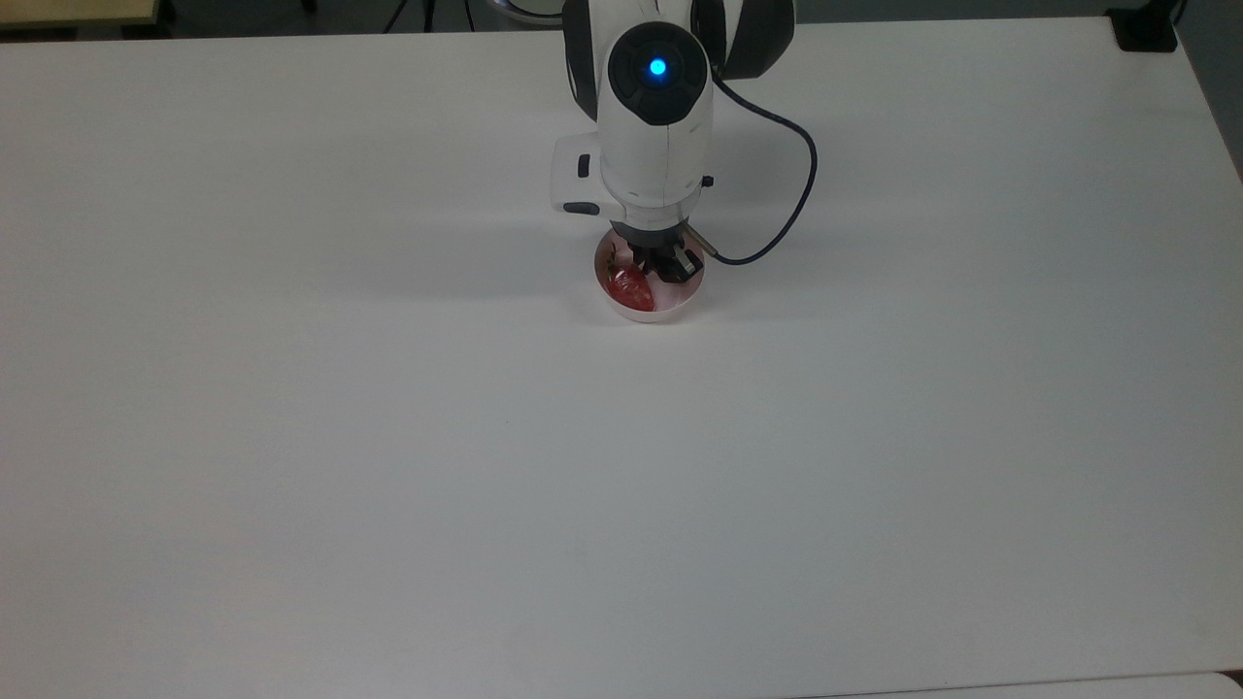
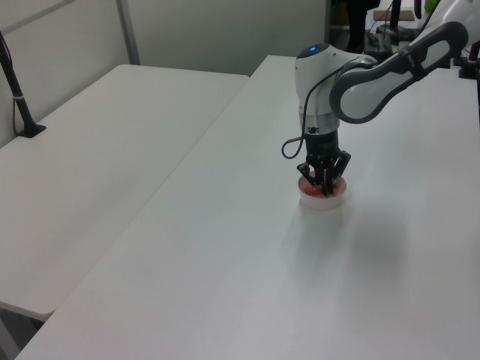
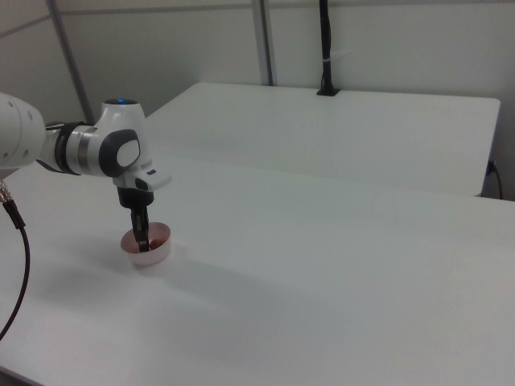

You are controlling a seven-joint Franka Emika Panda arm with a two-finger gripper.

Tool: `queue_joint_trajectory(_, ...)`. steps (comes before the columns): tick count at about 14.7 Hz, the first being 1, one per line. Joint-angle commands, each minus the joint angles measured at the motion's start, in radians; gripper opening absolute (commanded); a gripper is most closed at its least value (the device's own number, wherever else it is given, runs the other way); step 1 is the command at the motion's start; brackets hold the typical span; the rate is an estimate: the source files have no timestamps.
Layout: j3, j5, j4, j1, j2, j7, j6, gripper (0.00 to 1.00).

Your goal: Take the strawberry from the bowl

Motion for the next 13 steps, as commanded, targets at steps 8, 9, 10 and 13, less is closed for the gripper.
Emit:
queue_joint_trajectory(8,0.022,-0.043,-0.003,-0.022,-0.023,-0.164,0.032,0.37)
queue_joint_trajectory(9,0.022,-0.037,-0.003,-0.034,-0.023,-0.152,0.032,0.39)
queue_joint_trajectory(10,0.022,-0.032,-0.003,-0.047,-0.023,-0.111,0.032,0.44)
queue_joint_trajectory(13,0.022,-0.040,-0.010,-0.048,-0.015,0.063,0.032,0.57)
